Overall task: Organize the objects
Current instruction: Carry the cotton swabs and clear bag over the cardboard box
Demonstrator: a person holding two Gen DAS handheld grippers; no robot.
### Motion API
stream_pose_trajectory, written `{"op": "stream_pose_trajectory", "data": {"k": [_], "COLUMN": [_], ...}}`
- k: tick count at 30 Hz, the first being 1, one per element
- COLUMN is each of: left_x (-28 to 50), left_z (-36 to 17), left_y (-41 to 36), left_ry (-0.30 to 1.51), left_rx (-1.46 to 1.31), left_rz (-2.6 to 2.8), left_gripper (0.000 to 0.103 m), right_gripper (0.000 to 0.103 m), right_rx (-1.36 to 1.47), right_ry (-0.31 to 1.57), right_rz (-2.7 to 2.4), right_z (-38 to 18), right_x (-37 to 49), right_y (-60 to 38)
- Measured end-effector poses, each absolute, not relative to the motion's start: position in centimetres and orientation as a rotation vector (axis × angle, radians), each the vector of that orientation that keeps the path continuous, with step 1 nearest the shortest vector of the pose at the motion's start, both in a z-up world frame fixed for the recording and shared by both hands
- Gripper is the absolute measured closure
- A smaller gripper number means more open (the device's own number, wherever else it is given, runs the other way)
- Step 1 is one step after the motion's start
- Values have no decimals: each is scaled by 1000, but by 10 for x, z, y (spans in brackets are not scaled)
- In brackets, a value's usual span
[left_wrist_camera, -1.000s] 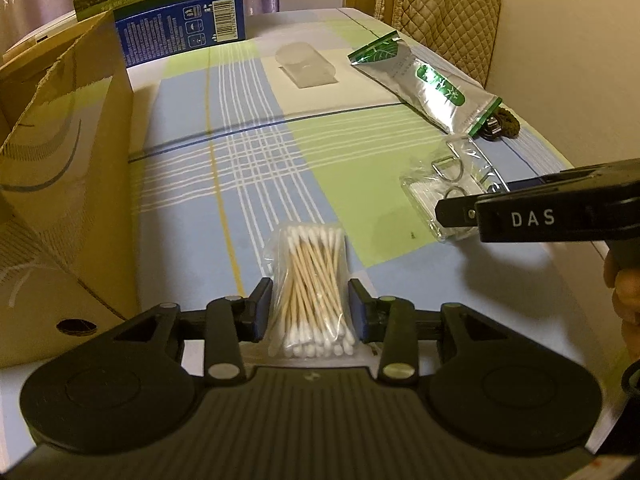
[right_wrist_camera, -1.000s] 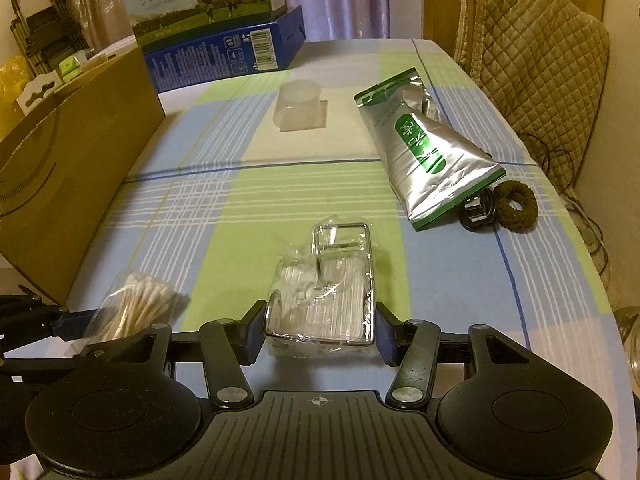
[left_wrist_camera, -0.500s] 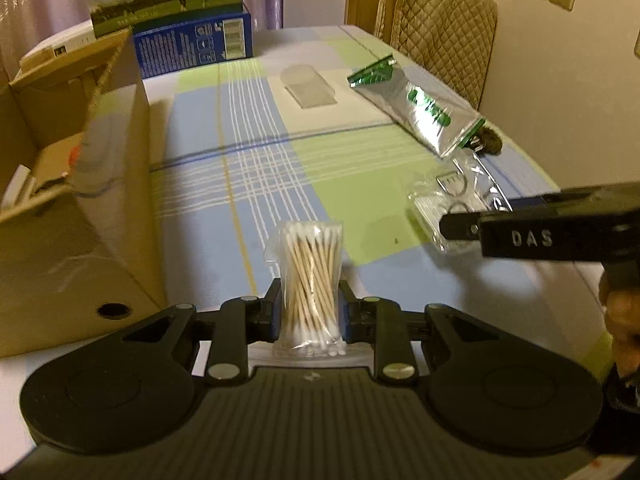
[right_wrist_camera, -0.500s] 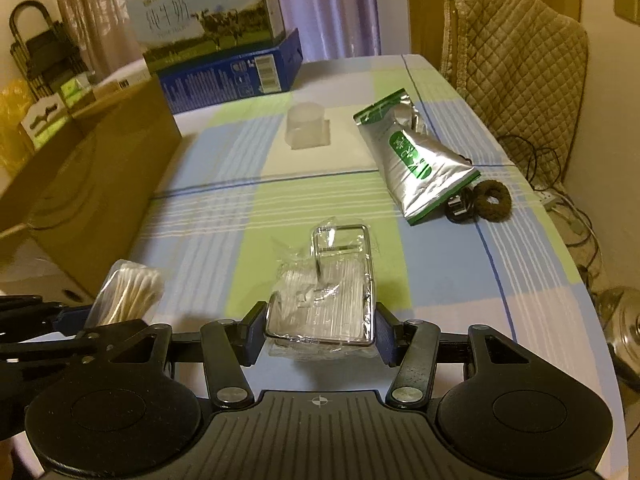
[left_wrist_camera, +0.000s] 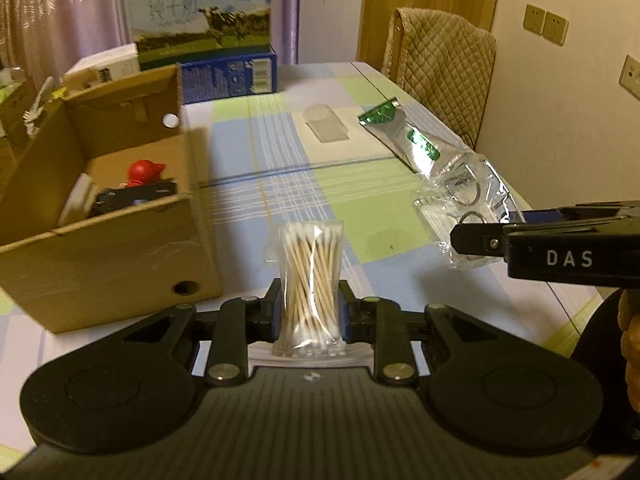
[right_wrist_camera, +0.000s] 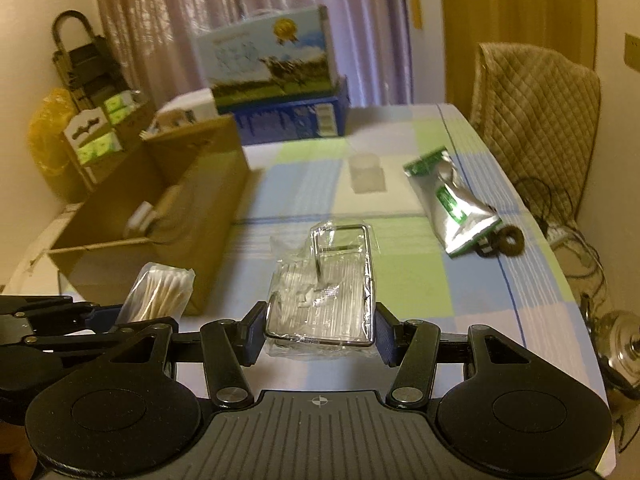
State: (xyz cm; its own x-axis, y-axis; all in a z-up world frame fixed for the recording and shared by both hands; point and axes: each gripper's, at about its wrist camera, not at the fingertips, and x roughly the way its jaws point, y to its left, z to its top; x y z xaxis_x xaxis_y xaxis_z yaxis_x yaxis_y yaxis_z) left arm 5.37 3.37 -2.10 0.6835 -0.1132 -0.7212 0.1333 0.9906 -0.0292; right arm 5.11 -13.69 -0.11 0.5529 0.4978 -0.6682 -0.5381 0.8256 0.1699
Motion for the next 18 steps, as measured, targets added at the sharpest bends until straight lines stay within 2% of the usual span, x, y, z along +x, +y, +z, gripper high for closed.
{"op": "stream_pose_trajectory", "data": {"k": [18], "left_x": [10], "left_z": [33], "left_y": [94], "left_ry": [707], "left_rx": [3], "left_rz": [-28], "left_gripper": [81], "right_gripper": [52], "right_rx": [-76], "right_ry": [721], "right_rz": [790], "right_z": [34], "right_x": [19], "right_y": [-65]}}
